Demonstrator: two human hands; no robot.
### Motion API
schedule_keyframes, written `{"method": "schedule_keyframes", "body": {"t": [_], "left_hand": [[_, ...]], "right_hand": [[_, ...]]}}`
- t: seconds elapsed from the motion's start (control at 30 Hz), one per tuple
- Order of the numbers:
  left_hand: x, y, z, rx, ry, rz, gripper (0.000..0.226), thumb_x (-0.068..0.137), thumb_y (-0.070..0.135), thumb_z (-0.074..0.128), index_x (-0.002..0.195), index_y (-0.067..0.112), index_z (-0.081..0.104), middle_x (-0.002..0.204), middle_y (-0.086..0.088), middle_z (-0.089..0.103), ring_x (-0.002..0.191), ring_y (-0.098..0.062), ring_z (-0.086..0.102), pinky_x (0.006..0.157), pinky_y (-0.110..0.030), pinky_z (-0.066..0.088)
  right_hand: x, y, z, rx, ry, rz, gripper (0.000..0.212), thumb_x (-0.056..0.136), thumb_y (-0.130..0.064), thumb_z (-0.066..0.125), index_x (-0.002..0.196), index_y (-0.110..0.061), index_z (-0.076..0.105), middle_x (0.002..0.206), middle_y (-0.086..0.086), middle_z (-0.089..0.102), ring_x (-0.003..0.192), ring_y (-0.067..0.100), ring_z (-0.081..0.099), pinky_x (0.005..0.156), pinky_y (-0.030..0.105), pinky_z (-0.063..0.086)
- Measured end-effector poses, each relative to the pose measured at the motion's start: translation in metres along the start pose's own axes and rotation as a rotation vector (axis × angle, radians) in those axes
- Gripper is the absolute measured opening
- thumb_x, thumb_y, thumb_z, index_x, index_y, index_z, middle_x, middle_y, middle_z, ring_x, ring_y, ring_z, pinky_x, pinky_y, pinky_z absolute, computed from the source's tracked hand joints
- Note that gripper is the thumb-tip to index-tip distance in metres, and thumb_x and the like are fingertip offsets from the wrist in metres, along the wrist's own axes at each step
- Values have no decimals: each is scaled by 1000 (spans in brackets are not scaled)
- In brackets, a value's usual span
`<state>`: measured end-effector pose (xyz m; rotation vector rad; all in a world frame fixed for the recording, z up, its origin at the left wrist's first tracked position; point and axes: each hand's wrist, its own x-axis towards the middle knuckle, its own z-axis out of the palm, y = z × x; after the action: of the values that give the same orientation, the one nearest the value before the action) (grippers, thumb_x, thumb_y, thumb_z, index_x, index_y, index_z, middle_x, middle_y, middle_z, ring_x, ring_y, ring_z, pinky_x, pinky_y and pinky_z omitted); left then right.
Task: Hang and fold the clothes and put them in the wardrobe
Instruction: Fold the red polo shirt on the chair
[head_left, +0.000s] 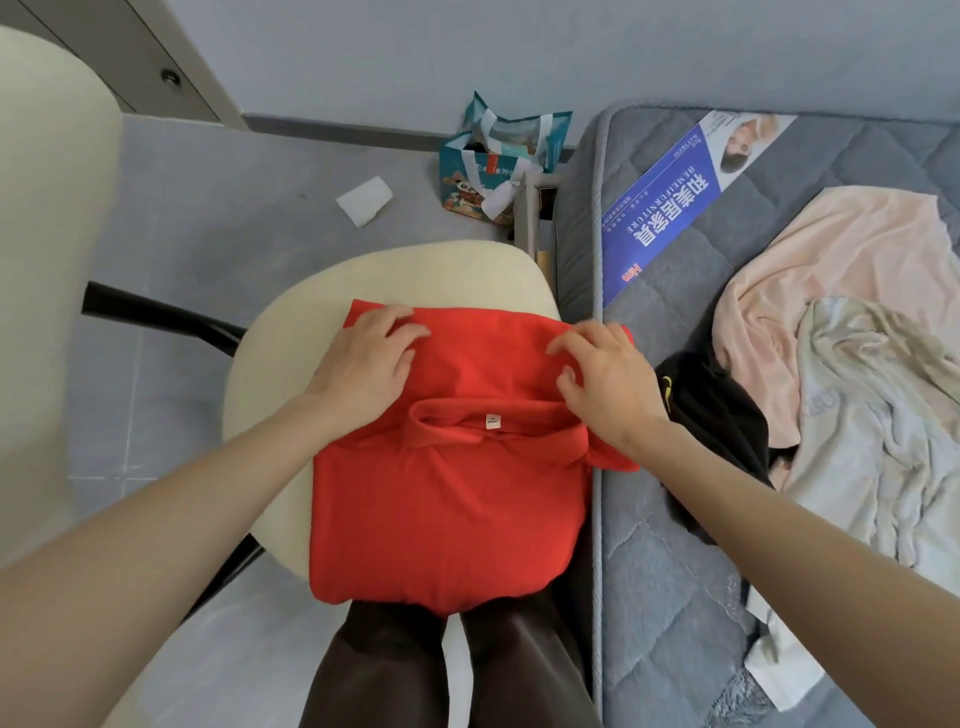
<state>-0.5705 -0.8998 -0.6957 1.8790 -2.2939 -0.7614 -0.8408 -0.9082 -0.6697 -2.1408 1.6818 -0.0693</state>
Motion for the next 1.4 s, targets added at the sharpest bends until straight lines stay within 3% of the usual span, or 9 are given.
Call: {"method": "schedule_keyframes", "body": {"t": [0.2, 0.3, 0.43, 0.57, 0.7, 0.9, 1.03, 1.2, 1.4], "left_hand": [[41, 9, 12, 239, -285, -125, 62, 94, 31, 54, 147, 21, 24, 146, -5, 33, 136, -25, 31, 113, -61, 0], [40, 0, 9, 385, -302, -82, 55, 88, 30, 64, 132, 12, 38, 126, -7, 51, 122, -26, 47, 115, -53, 0], [24, -23, -3, 336, -345, -104, 38, 84, 29, 68, 113, 12, 50, 116, -10, 62, 111, -32, 54, 93, -35, 37], [0, -36, -27, 212, -381, -225, 29, 82, 32, 70, 101, 14, 58, 110, -8, 62, 105, -31, 57, 72, -32, 40], [-19, -32, -80, 174, -355, -285, 25, 78, 32, 73, 97, 19, 63, 105, -5, 64, 102, -28, 60, 67, -30, 38], [-35, 1, -197, 14, 112, -209, 25, 73, -9, 56, 68, 16, 52, 82, -15, 60, 82, -38, 60, 64, -40, 44], [-45, 23, -268, 140, 418, -223, 34, 73, -4, 59, 96, 19, 69, 90, -5, 65, 91, -33, 59, 57, -30, 34], [-60, 35, -315, 237, 171, -292, 30, 76, 5, 56, 98, 22, 67, 97, -5, 66, 95, -31, 60, 62, -32, 40], [-82, 44, -327, 174, -115, -259, 20, 74, 12, 62, 91, 12, 52, 91, -6, 59, 85, -28, 59, 69, -38, 50]], "right_hand": [[24, 6, 10, -344, -368, 2, 107, 69, -21, 74, 152, -25, 7, 134, 6, 40, 130, 28, 36, 116, 42, 17], [31, 13, 9, -453, -412, 33, 89, 67, -32, 78, 141, -17, 30, 122, 7, 46, 119, 28, 46, 107, 38, 28], [46, 13, -5, -507, -543, -32, 69, 64, -50, 81, 121, -20, 56, 120, 3, 51, 115, 24, 47, 95, 36, 35], [46, 0, -25, -460, -584, -171, 54, 70, -43, 78, 115, -20, 62, 114, 3, 64, 111, 25, 55, 97, 35, 38], [38, -18, -68, -389, -464, -151, 58, 68, -52, 76, 109, -19, 51, 103, 7, 65, 99, 29, 59, 69, 36, 41], [54, -62, -174, -154, -254, -85, 79, 50, -77, 71, 98, -17, 51, 85, -1, 62, 87, 27, 60, 65, 35, 42], [74, -98, -245, 8, -14, -178, 62, 64, -65, 74, 97, -15, 57, 85, 1, 63, 85, 27, 60, 70, 39, 48], [69, -117, -288, -139, -154, -255, 54, 79, -27, 72, 130, -31, 56, 97, 5, 54, 97, 29, 57, 84, 36, 46], [34, -114, -299, -126, -255, -211, 30, 66, -31, 82, 76, -8, 66, 74, 5, 61, 74, 26, 58, 64, 31, 41]]}}
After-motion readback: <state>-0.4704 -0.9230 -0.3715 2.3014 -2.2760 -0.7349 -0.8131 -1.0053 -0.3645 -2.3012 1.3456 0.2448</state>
